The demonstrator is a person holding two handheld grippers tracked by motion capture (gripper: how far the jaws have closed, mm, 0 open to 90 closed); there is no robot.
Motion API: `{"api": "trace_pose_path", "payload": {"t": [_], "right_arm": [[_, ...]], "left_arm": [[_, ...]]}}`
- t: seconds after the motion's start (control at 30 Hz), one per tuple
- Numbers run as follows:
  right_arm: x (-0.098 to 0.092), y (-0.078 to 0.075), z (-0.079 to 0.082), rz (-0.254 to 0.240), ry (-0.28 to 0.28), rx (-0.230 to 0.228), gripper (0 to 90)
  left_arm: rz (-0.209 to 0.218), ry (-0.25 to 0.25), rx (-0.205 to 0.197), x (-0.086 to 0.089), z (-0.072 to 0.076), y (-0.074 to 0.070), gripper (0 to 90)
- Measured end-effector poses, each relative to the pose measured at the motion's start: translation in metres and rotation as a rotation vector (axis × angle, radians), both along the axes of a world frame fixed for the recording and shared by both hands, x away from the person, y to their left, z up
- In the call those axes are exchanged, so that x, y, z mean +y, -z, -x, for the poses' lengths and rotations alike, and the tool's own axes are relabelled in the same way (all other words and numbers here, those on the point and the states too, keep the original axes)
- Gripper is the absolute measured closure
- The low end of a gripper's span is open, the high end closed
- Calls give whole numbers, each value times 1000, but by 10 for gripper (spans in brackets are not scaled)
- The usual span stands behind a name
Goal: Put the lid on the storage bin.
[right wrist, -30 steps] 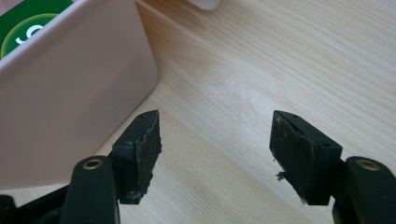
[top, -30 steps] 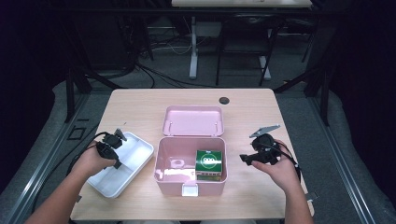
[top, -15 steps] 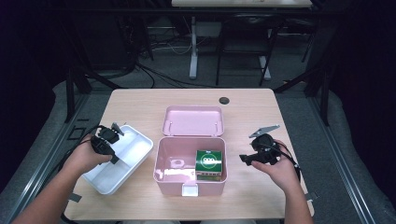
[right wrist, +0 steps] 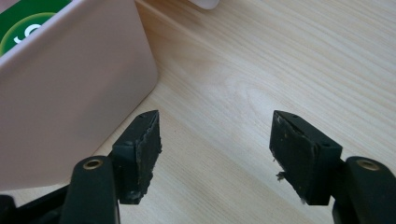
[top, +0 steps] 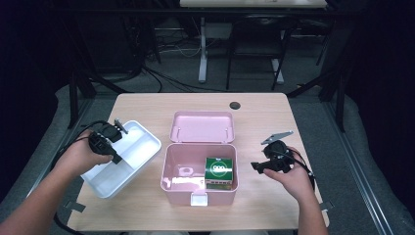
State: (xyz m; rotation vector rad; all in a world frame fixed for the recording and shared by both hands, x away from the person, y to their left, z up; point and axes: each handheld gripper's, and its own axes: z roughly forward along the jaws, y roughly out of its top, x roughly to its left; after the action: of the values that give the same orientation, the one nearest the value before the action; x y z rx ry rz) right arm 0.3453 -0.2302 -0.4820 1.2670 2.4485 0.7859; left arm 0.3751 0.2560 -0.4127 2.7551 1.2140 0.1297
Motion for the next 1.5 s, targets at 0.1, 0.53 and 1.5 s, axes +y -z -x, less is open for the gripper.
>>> {"api": "trace_pose_path", "payload": {"t": [0.1,0.53,1.5], "right_arm": [[0,0,0,0,0,1,333],[0,0,0,3,4,-1,334],[1,2,0,0,4,4,334]], "left_arm": [[-3,16,-8,-1,2,-6,892],[-22,88,-43,-13,5,-33,892],[-68,364,-30,-91,1,-46,892]]}}
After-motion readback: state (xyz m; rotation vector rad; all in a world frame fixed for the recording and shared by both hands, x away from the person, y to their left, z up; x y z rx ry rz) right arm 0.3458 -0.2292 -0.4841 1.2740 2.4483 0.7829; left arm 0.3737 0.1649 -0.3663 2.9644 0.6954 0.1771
